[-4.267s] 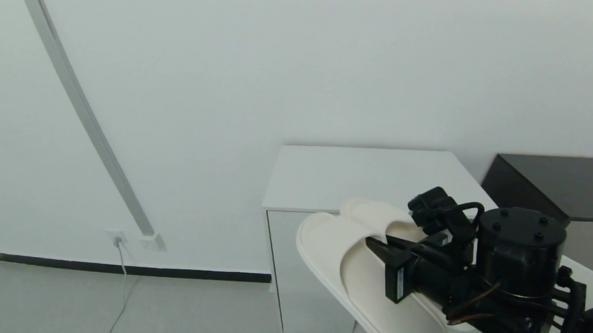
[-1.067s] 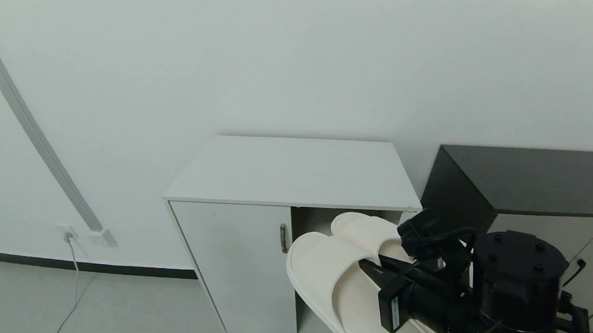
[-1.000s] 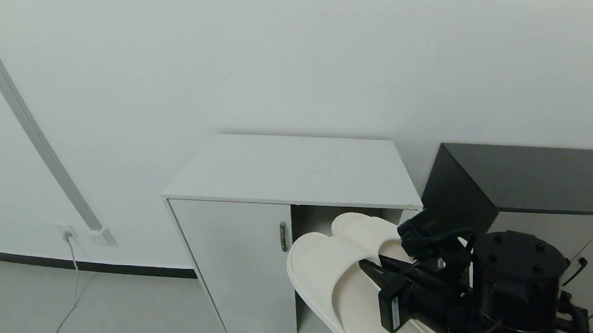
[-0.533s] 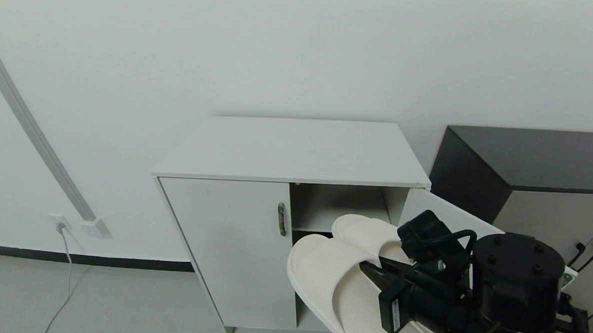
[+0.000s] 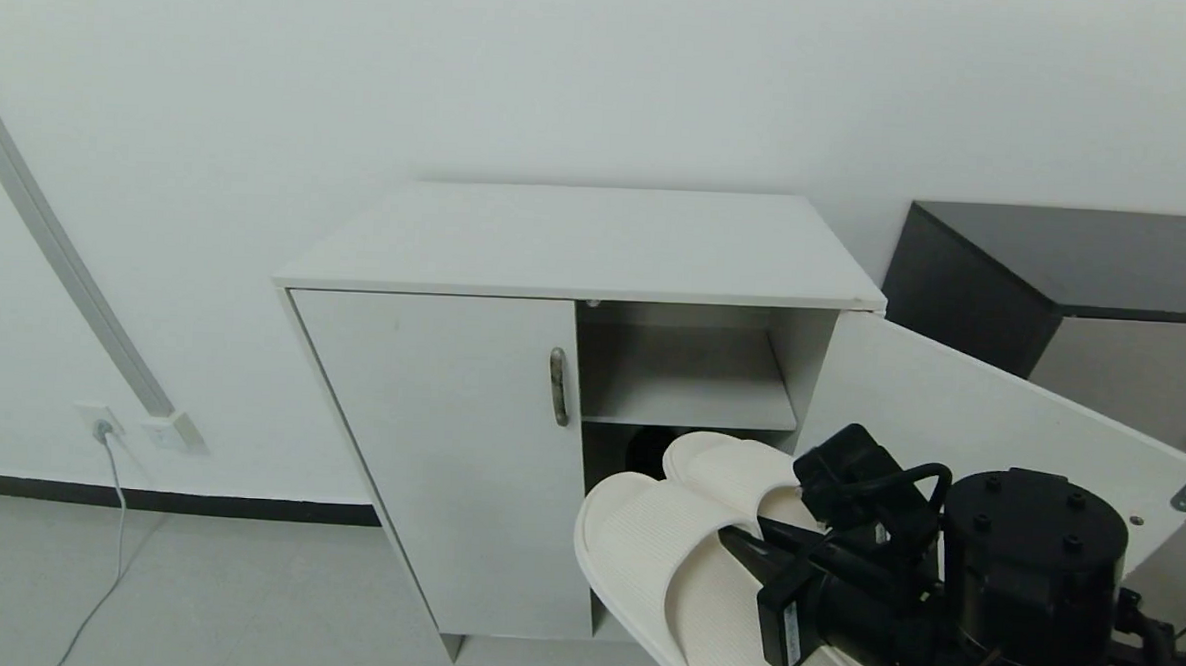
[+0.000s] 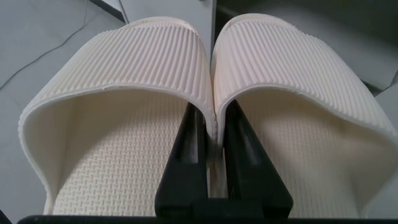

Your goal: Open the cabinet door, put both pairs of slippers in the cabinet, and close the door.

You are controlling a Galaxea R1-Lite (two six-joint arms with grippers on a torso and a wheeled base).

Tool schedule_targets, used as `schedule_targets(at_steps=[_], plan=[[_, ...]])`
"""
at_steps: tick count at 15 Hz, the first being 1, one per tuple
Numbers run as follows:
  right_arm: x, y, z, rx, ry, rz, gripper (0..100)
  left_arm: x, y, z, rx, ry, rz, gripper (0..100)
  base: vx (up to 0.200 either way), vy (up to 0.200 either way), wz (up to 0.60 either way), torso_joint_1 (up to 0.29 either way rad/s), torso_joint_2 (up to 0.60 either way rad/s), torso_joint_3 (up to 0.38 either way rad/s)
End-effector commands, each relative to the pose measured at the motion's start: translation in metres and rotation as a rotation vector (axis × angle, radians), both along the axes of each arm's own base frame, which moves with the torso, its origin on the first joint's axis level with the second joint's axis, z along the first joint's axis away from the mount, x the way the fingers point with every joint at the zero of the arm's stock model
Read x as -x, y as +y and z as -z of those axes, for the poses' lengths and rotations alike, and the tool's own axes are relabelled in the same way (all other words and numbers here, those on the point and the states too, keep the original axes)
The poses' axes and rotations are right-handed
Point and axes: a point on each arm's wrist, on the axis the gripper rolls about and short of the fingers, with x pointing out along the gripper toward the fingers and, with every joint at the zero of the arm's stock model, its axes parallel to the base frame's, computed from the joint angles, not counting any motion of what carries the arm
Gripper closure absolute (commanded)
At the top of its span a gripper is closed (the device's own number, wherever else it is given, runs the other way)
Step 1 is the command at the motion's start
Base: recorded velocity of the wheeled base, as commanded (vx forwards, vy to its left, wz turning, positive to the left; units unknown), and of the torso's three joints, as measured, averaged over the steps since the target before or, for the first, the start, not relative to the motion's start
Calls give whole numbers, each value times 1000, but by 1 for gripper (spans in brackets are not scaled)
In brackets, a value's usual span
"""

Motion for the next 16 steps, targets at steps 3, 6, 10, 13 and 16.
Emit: schedule_targets(at_steps=[3,6,10,13,16], plan=[[0,0,1,5,4,0,100,0,0,0,1,1,-2,100,0,0,0,-165,494,317],[0,0,2,6,5,0,100,0,0,0,1,1,-2,100,0,0,0,-149,479,323],[0,0,3,9,7,0,100,0,0,0,1,1,-2,100,0,0,0,-117,460,342],[0,0,3,9,7,0,100,0,0,0,1,1,-2,100,0,0,0,-72,442,360],[-1,2,5,6,3,-1,100,0,0,0,1,1,-2,100,0,0,0,-35,440,406]])
